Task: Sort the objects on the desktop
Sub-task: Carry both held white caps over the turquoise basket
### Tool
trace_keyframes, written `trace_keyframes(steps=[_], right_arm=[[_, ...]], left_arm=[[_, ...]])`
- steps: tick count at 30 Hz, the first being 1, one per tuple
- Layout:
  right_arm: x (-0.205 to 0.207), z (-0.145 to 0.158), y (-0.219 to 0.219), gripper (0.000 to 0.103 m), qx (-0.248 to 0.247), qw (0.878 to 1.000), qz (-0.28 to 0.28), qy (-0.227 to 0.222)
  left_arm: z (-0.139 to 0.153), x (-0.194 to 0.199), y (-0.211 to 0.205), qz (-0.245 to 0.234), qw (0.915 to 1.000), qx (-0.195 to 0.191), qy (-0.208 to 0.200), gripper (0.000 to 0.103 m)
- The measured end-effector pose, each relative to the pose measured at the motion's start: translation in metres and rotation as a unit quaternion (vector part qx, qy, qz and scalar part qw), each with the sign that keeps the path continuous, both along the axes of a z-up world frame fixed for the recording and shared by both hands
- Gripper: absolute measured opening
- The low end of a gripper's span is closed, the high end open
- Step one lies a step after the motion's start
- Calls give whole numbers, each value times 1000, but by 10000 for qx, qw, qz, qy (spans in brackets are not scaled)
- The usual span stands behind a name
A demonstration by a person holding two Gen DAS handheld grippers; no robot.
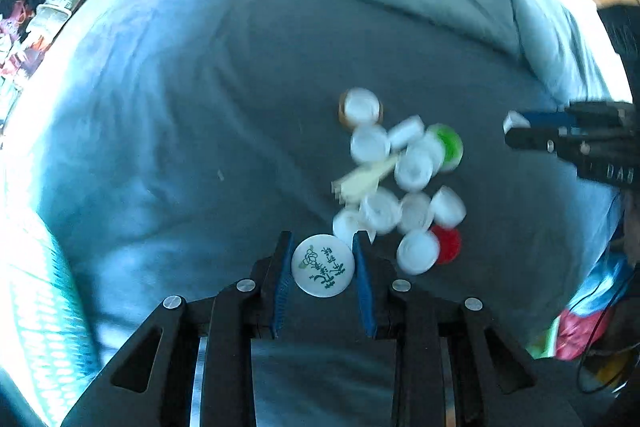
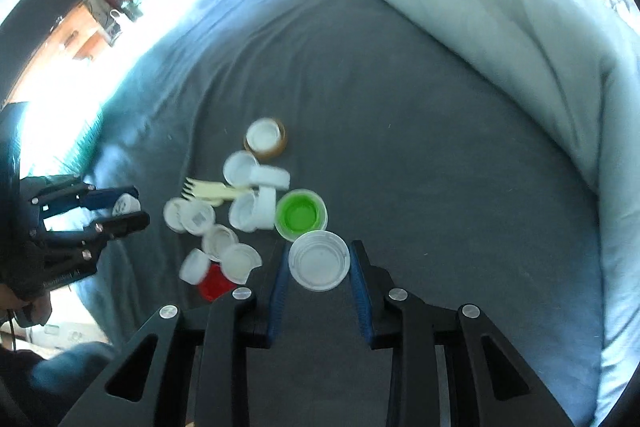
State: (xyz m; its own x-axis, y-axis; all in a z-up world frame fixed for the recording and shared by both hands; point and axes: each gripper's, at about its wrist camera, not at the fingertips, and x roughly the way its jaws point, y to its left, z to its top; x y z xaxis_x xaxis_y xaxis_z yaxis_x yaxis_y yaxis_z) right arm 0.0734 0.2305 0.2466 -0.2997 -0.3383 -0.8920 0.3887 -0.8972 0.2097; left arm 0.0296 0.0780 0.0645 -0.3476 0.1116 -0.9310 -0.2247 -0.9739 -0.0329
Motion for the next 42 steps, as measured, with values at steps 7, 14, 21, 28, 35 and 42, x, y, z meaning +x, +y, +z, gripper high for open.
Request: trace_keyframes(steps=[7,14,21,28,35,42], right_arm=[[-8,73,21,32,107,9991,-397,130],[-14,152,45,32,118,9960,-781,418],[-23,217,37,32,-90,9931,-900,742],[-34,271,-5,32,-256,9908,-531,1219],[-37,311,-59,32,-443,9873,-169,1518],[-32,334,-126,32,-576,9830,517,1668]], left_arm=[[72,-38,26,-134,9994,-316,88,25],[142,-77,47,-293,9981,-445,304,25],[203,-93,40,-192,9981,-268,522,25],[254,-95,0,133,9954,-225,923,25],[283,-89,-50,506,9909,-228,1230,25],[293,-72,-97,955,9855,-233,1380,25]])
